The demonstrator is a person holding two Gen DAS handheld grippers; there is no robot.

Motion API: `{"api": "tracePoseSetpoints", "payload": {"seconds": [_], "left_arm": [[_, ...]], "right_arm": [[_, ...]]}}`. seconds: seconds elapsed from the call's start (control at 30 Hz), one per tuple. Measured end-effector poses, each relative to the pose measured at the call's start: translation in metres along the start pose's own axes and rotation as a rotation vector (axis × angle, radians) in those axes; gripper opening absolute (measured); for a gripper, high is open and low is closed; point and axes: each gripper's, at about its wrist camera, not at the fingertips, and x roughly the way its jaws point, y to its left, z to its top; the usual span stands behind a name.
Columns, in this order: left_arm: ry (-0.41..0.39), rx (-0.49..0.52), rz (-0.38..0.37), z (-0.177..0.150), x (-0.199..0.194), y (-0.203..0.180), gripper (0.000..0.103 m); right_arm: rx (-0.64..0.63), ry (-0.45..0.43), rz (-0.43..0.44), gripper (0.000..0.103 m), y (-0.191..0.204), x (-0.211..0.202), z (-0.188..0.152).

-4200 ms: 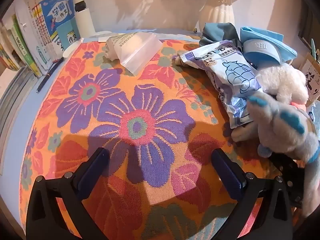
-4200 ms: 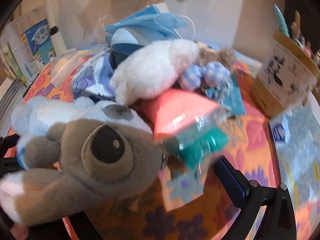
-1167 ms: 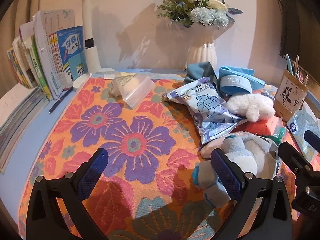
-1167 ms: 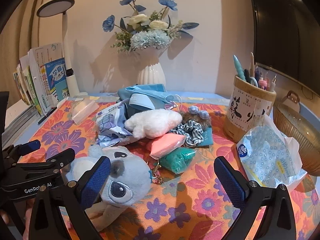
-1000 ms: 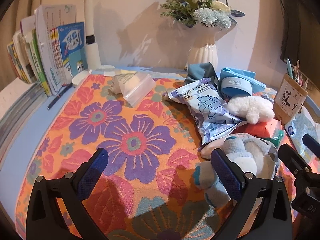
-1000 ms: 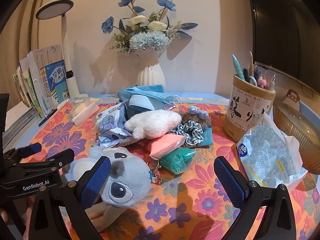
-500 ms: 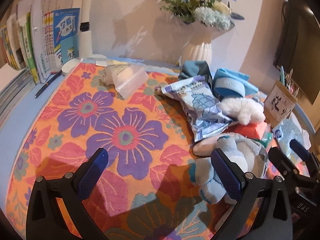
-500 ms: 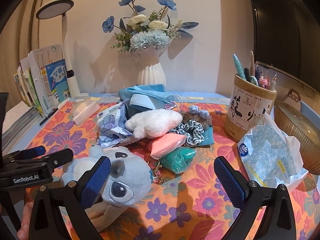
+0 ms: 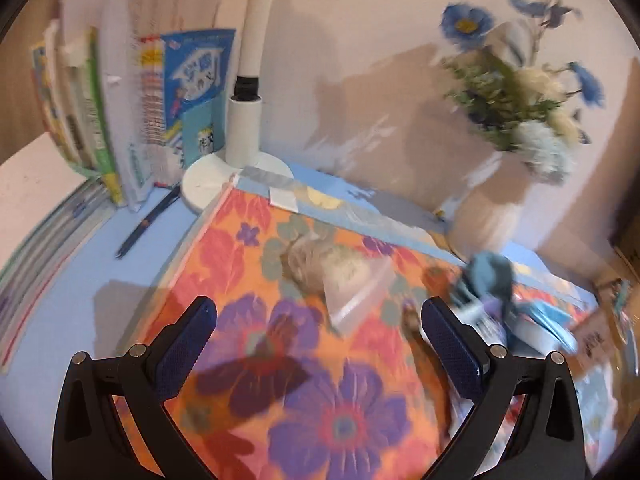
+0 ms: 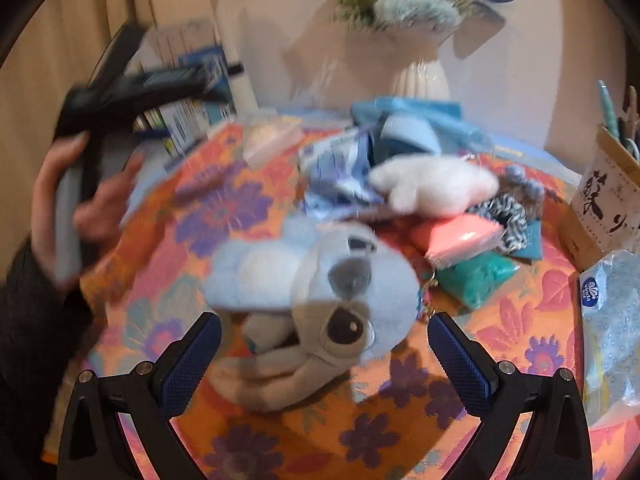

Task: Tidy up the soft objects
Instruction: 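Grasp the grey plush koala with the right gripper while the left grasps the clear cotton bag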

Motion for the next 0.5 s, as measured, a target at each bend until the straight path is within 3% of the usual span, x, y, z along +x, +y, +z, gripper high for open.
{"api": "tracePoseSetpoints", "payload": {"seconds": [0.23, 0.3, 0.4, 0.5], "left_arm": [[0.138, -0.068, -0.020, 0.003, 0.086, 0.001, 0.101], [0.167, -0.134, -0.094, 0.000, 0.099, 0.008, 0.101], [0.122, -0.178, -0.141, 0.002, 0.096, 0.011, 0.101], [0.133, -0.143, -0.082, 0.002, 0.101, 0.003, 0.088]], "right_arm": [[0.137, 0.066, 0.134, 0.103, -0.021, 0.027, 0.009], [0.173, 0.078, 0.174, 0.103, -0.029, 0.033, 0.010], [0.196, 0.061, 0.238, 0.103, -0.034, 0.033, 0.009], [0.219, 0.040, 0.279, 0.103, -0.035, 0.031, 0.006]]}}
